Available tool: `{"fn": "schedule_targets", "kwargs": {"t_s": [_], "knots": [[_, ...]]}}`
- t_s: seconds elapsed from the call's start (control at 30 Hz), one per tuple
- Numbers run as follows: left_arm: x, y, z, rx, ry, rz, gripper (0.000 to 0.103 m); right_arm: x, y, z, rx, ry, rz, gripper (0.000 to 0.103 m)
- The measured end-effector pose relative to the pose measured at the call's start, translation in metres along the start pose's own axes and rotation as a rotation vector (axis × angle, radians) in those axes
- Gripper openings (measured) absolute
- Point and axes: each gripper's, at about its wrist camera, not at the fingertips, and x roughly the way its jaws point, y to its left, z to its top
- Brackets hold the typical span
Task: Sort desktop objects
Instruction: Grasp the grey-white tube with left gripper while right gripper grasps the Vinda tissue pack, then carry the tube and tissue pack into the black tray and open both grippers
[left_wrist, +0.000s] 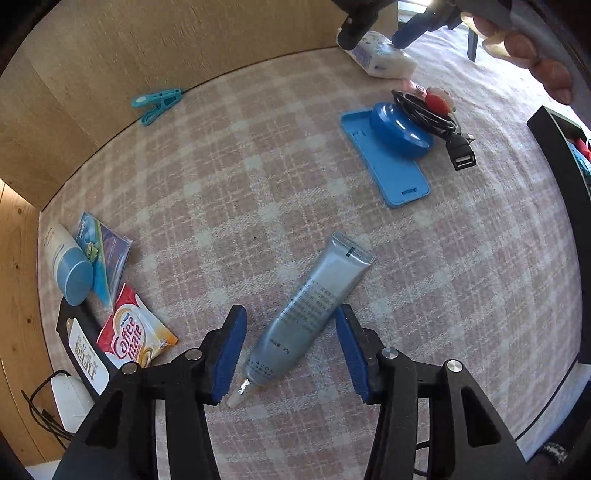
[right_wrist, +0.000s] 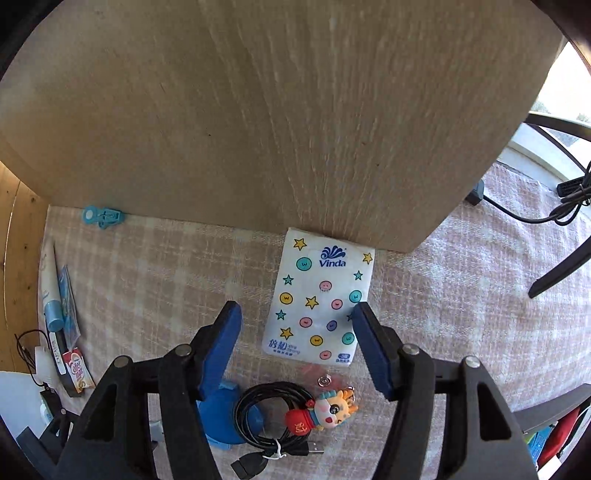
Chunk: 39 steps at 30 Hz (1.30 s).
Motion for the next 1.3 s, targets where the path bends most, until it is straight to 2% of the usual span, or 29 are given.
{"fn": "schedule_targets", "kwargs": {"t_s": [0.2,0.4,0.5,0.57,0.6,0.7,0.83,1.07,1.17,1.3], "knots": [[-0.001,-0.003,0.012,-0.022,0.000,-0.029,0.025,-0.003,0.001,0.001,0.001,-0.014,-0.042,0.063],[-0.002,-0.001,0.014,-0.066,0.000,-0.056,0.024,0.006,-0.004,0.001,0.007,0.039,-0.042,0.063],[-0.003,0.005,0.013,-0.104,-0.001,-0.063,0.024,0.016,-0.004,-0.001,0.018,0.073,-0.011,0.063],[-0.004,0.008,0.011,-0.126,-0.002,-0.071,0.024,0.013,-0.003,-0.004,0.012,0.046,-0.013,0.059],[-0.004,0.009,0.011,-0.139,-0.003,-0.073,0.024,0.010,-0.002,-0.005,0.005,0.041,-0.010,0.054],[-0.005,0.015,0.009,-0.182,0.001,-0.079,0.023,0.002,-0.003,-0.008,0.010,0.041,0.039,0.052],[-0.014,0.018,0.002,-0.212,-0.002,-0.085,0.023,-0.018,-0.006,-0.014,0.009,0.024,0.080,0.051],[-0.045,0.004,0.009,-0.210,-0.038,-0.055,0.023,-0.076,-0.013,-0.037,-0.024,-0.031,0.152,0.051],[-0.065,-0.023,0.018,-0.187,-0.060,-0.048,0.023,-0.106,-0.033,-0.059,-0.052,-0.061,0.160,0.051],[-0.087,-0.058,0.033,-0.131,-0.097,-0.057,0.023,-0.136,-0.079,-0.085,-0.062,-0.090,0.180,0.051]]}}
